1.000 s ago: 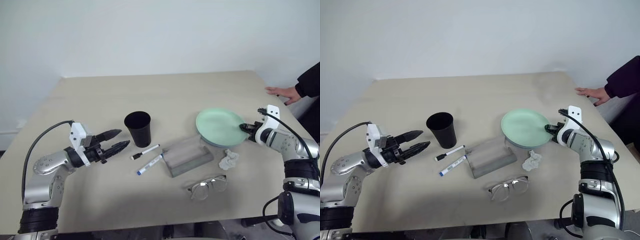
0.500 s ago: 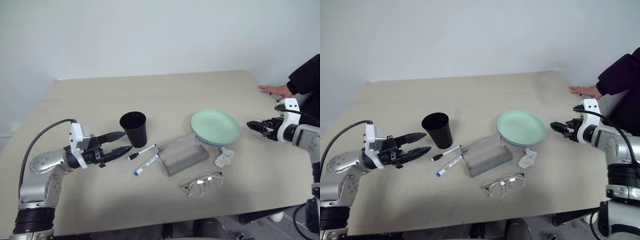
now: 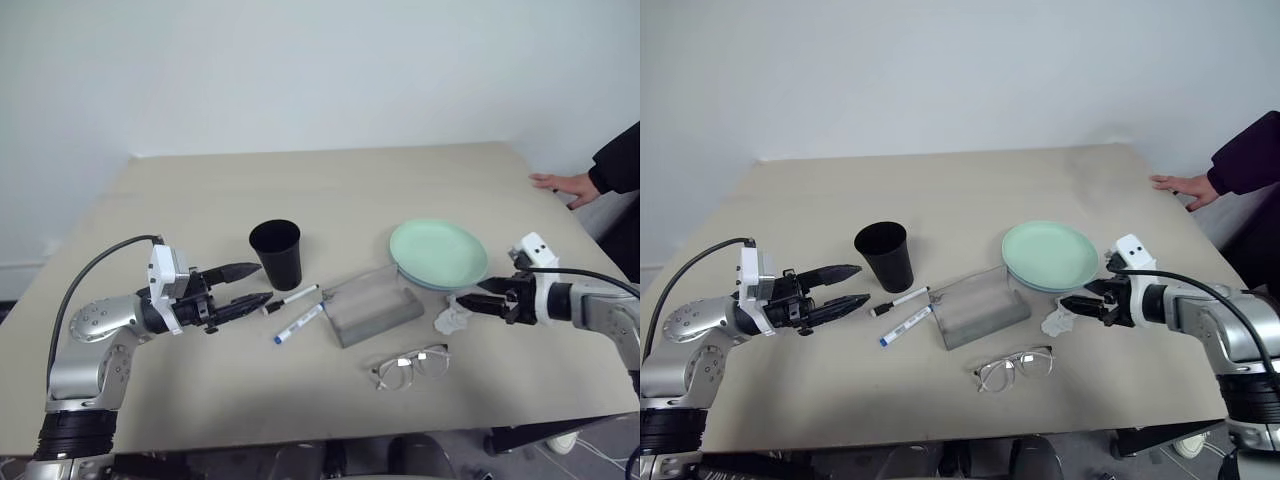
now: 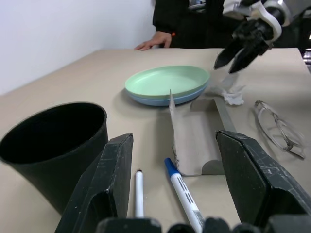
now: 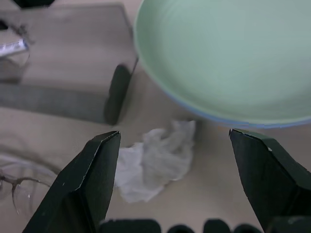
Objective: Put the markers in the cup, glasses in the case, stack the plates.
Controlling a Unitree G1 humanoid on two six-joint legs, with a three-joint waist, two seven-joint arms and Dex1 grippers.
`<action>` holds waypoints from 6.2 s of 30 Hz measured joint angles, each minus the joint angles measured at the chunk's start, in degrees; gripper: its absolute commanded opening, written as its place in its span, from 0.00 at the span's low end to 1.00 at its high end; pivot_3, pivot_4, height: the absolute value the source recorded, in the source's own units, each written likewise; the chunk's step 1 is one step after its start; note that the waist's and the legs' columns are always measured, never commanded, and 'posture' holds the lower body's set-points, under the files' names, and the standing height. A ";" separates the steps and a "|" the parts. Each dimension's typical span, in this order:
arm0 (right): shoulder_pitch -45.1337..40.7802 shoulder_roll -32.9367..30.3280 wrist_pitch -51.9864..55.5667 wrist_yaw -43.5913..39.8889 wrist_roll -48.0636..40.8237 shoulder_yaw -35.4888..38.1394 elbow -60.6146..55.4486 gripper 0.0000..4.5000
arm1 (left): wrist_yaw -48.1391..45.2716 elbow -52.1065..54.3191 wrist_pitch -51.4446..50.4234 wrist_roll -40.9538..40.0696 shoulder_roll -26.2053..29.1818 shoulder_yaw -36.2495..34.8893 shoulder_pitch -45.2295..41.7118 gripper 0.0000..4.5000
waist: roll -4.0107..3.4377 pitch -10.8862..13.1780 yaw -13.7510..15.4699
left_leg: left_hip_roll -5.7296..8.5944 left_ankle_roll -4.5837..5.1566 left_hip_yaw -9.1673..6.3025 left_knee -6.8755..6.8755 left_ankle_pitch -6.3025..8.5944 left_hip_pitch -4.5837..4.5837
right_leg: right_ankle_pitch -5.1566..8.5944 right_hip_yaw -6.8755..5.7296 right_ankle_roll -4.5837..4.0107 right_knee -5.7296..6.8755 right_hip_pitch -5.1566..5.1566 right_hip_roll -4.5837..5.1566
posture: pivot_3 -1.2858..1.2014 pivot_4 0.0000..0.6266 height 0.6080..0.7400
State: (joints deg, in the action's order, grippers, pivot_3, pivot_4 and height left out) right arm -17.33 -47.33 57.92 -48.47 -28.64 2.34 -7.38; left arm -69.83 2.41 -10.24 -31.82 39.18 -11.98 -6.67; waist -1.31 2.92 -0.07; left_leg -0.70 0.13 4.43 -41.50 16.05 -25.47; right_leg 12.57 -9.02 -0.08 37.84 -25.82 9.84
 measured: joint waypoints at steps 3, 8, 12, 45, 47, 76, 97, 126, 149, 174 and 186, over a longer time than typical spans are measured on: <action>0.66 0.50 -0.29 0.82 0.75 -1.60 0.06 0.86 | 0.45 -0.03 0.02 0.22 -0.40 0.34 -0.14 0.63 | -0.15 0.14 -0.52 | -0.11 5.19 -0.27 0.23 -0.36 0.48 | -0.77 -0.34 0.94 -0.98 0.52 -1.19 | 0.52 0.00 0.90; 0.00 1.82 -1.44 1.59 1.88 -3.05 0.62 0.78 | 0.70 -0.03 0.18 0.39 -0.40 0.32 -0.14 0.63 | -0.08 0.18 0.30 | 0.04 5.39 -0.20 0.64 -0.35 0.95 | -1.11 0.40 1.29 -2.03 1.14 -1.64 | 0.52 0.00 0.90; -0.89 3.40 -2.77 2.85 3.08 -3.69 3.24 0.51 | 1.11 -0.03 0.24 0.56 -0.40 0.32 -0.14 0.63 | -0.01 0.17 0.73 | 0.16 5.39 -0.14 0.66 -0.36 0.95 | -1.47 0.81 1.29 -2.17 1.13 -1.82 | 0.52 0.00 0.90; -28.26 15.20 -24.31 9.81 16.76 -4.37 40.79 0.01 | 2.71 -0.38 -1.04 0.61 -2.09 4.62 -4.42 0.63 | 0.26 0.12 0.33 | -0.35 5.14 1.38 1.32 -1.00 0.94 | -2.45 2.29 0.82 -2.11 0.27 -2.89 | 0.52 0.00 0.90; -29.69 16.24 -26.73 10.28 18.06 -4.42 43.72 0.14 | 3.09 0.34 -1.58 0.60 -2.36 5.10 -4.76 0.63 | 0.25 0.12 0.11 | -0.36 5.11 1.38 1.36 -1.02 0.96 | -2.45 2.30 0.82 -2.11 0.27 -2.93 | 0.52 0.00 0.90; -21.29 -4.31 -26.95 -26.29 10.65 -3.14 24.36 0.99 | 5.90 2.76 -14.19 10.97 -11.22 29.49 -25.31 0.63 | 0.18 0.15 0.21 | -0.32 5.74 1.38 1.29 -1.21 1.03 | -2.47 2.56 0.85 -2.13 0.35 -2.94 | 0.52 0.00 0.90; -13.17 -10.38 -31.94 -36.61 6.41 -0.87 15.15 0.99 | 11.75 3.80 -32.19 22.49 -18.53 44.45 -35.15 0.63 | 0.29 0.22 0.62 | -0.27 5.91 1.22 0.99 -1.17 0.93 | -2.48 2.60 0.84 -2.12 0.38 -2.85 | 0.52 0.00 0.90; -8.25 -10.40 -29.60 -34.07 5.46 -0.23 10.18 0.99 | 14.85 5.05 -52.22 22.52 -24.00 58.12 -43.42 0.63 | 0.35 0.26 0.63 | -0.25 5.94 1.19 0.96 -1.17 0.92 | -2.48 2.65 0.85 -2.11 0.38 -2.85 | 0.52 0.00 0.90; -5.39 -10.47 -27.34 -31.73 3.84 1.23 6.82 1.00 | 17.57 4.02 -53.17 22.59 -24.87 60.74 -43.72 0.05 | 0.36 0.27 0.63 | -0.24 5.97 1.18 0.93 -1.18 0.92 | -2.48 2.67 0.85 -2.11 0.40 -2.85 | 0.52 0.00 0.90; -5.43 -10.47 -27.36 -31.17 3.87 1.23 6.89 1.00 | 16.59 -0.08 -47.12 23.69 -24.91 60.77 -45.94 0.02 | 0.36 0.27 0.63 | -0.24 5.99 1.19 0.89 -1.19 0.92 | -2.49 2.67 0.86 -2.10 0.40 -2.85 | 0.52 0.00 0.90; -5.42 -10.47 -27.38 -30.80 3.92 1.23 6.92 1.00 | 14.09 -0.17 -45.30 24.32 -24.38 60.77 -46.15 0.21 | 0.36 0.26 0.63 | -0.24 5.99 1.19 0.89 -1.19 0.92 | -2.49 2.67 0.86 -2.10 0.40 -2.86 | 0.52 0.00 0.90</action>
State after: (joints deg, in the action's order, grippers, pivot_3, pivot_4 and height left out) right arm -22.75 -57.80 30.53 -79.27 -24.72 3.57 -0.47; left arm -55.74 2.24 -55.54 -7.49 14.80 48.79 -52.81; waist -0.95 3.18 0.56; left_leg -0.94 6.11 5.61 -40.60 14.86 -24.56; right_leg 10.09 -6.35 0.78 35.74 -25.42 6.98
